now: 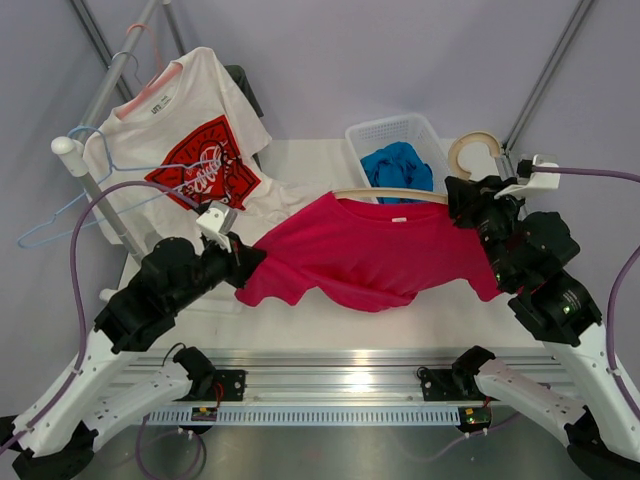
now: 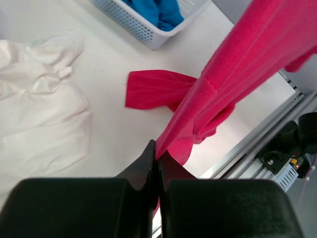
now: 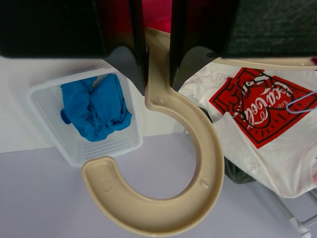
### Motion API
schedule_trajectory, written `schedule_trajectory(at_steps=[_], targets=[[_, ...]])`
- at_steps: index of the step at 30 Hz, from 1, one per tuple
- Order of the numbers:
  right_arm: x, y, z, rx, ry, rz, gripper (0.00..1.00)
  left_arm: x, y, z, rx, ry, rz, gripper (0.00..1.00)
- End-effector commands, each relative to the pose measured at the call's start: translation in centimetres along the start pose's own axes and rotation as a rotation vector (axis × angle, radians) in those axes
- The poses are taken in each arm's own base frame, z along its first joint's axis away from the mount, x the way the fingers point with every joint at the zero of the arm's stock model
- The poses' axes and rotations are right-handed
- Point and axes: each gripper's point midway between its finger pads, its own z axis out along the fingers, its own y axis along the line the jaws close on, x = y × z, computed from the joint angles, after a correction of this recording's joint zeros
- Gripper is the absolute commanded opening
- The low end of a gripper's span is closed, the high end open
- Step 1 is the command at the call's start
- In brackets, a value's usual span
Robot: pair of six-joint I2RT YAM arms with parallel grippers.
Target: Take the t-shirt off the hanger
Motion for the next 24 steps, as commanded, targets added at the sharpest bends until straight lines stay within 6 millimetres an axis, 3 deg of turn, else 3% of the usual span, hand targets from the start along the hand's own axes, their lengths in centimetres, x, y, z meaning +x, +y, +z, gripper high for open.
schedule_trajectory(at_steps=[1, 6, 9, 14, 18, 19, 20, 21, 22, 24], targets=[[-5.5, -1.9, -1.1, 0.120, -0.177, 0.062, 0.00, -0.8, 2.7, -1.1, -0.172, -0.027, -0.039, 0.00], [-5.7, -2.0, -1.1, 0.126, -0.180, 0.055, 0.00, -0.4, 1.8, -0.2, -0.123, 0.002, -0.047, 0.00], [-5.9, -1.6, -0.8, 0.114, -0.181, 0.058, 0.00, 0.1, -0.4, 0.7, 0.011, 0.030, -0.027, 0.00], [-5.1, 1.4, 1.4, -0.001, -0.144, 0.055, 0.00, -0.7, -3.8, 3.6, 0.205, 0.016, -0.007, 0.00], [-3.8, 3.3, 3.7, -0.056, -0.108, 0.067, 0.00, -0.3, -5.2, 6.2, 0.291, 0.050, -0.012, 0.00], [-4.3, 3.9, 3.7, -0.077, -0.112, 0.070, 0.00, -0.4, -5.6, 6.6, 0.315, 0.049, 0.009, 0.13], [-4.0, 4.5, 4.0, -0.102, -0.092, 0.059, 0.00, -0.1, -5.7, 7.1, 0.328, 0.072, 0.016, 0.64], [-3.4, 4.8, 4.5, -0.110, -0.068, 0.041, 0.00, -0.1, -6.2, 6.9, 0.358, 0.075, 0.028, 0.83], [-3.7, 5.1, 4.5, -0.129, -0.065, 0.021, 0.00, -0.3, -6.3, 6.7, 0.367, 0.068, 0.037, 0.97], [-2.2, 5.6, 4.4, -0.164, -0.011, -0.016, 0.00, -1.4, -6.4, 5.5, 0.367, 0.023, 0.063, 0.99]])
